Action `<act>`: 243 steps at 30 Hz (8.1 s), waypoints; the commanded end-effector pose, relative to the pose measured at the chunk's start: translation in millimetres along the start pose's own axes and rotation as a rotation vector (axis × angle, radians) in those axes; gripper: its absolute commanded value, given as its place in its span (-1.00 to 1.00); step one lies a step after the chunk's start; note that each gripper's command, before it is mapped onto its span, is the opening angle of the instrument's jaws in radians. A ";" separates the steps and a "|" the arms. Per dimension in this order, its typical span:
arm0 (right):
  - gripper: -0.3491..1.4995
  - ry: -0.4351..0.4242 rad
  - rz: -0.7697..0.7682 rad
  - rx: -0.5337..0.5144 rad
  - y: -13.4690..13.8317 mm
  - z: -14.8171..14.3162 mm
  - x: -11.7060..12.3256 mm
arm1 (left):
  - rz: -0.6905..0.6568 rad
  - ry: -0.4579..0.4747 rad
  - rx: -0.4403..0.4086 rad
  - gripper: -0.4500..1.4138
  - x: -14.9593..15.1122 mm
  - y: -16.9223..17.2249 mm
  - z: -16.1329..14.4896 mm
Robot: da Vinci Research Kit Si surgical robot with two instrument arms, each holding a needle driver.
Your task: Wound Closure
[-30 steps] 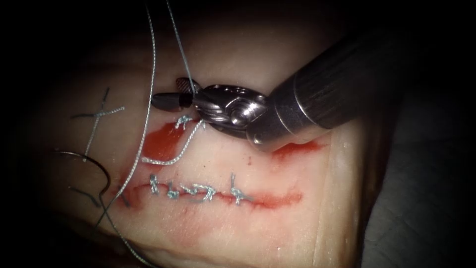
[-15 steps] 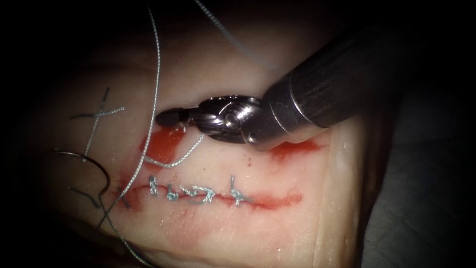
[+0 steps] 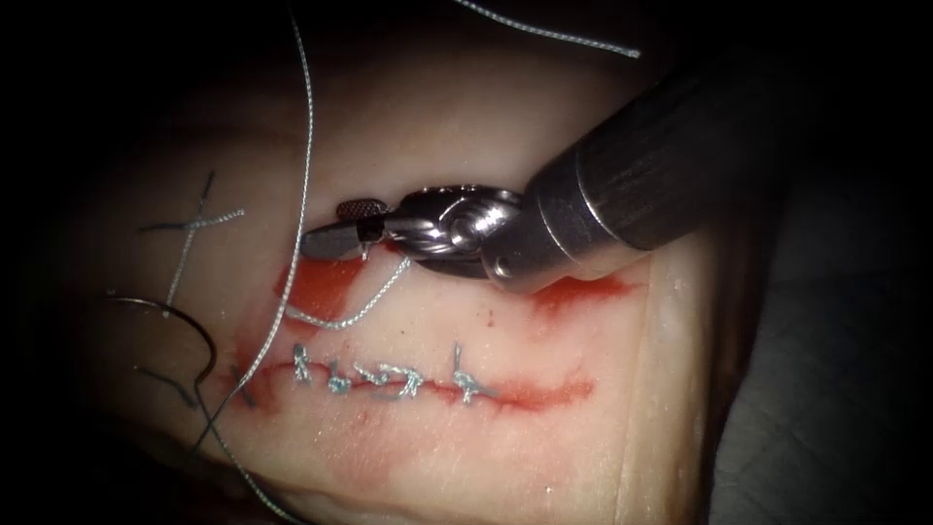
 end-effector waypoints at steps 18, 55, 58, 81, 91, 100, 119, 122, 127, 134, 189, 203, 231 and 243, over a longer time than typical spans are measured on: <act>0.87 -0.260 0.116 0.169 -2.8 -9.9 -5.2 | -0.003 0.411 0.209 -1.00 11.1 -0.8 4.1; 0.89 -0.203 0.107 0.150 -1.6 -9.8 -4.1 | -0.114 0.172 0.604 0.31 1.4 -12.8 7.3; 0.89 -0.204 0.106 0.151 -1.5 -9.8 -4.0 | -0.092 0.234 0.640 0.17 1.9 -14.3 8.3; 0.87 -0.209 0.102 0.156 -1.5 -9.3 -3.7 | -0.110 0.427 0.913 -0.25 6.0 -18.0 11.2; 0.87 -0.211 0.099 0.159 -1.3 -9.0 -3.4 | -0.131 0.437 0.923 -1.00 5.1 -17.6 11.1; 0.85 -0.133 0.050 0.062 -0.1 -9.1 -1.8 | -0.093 0.340 0.747 -1.00 3.1 -13.9 11.3; 0.78 -0.061 0.003 -0.034 1.0 -8.8 -0.4 | -0.061 0.107 0.446 -1.00 -1.1 -7.9 10.3; 0.78 -0.055 -0.009 -0.049 1.0 -8.0 -0.2 | -0.065 0.103 0.438 -1.00 -1.1 -7.8 10.2; 0.78 -0.054 -0.016 -0.054 0.9 -6.6 0.1 | -0.058 0.091 0.412 -1.00 -1.4 -7.5 10.4; 0.78 -0.064 0.008 -0.039 0.8 -5.1 -0.5 | -0.063 0.073 0.388 -1.00 -2.0 -7.4 10.8; -0.15 -0.112 0.150 0.020 -0.6 -0.2 0.7 | -0.054 0.069 0.372 -1.00 -2.3 -7.9 10.8; 0.33 -0.141 0.167 0.037 -0.9 0.0 0.1 | -0.052 0.068 0.371 -1.00 -2.2 -8.0 10.8; 0.29 -0.174 0.112 0.085 -1.5 0.5 0.1 | -0.050 0.070 0.370 -1.00 -2.1 -8.1 10.6; -0.66 -0.176 0.185 0.077 -1.6 0.0 0.0 | -0.049 0.072 0.367 -1.00 -2.1 -8.2 10.6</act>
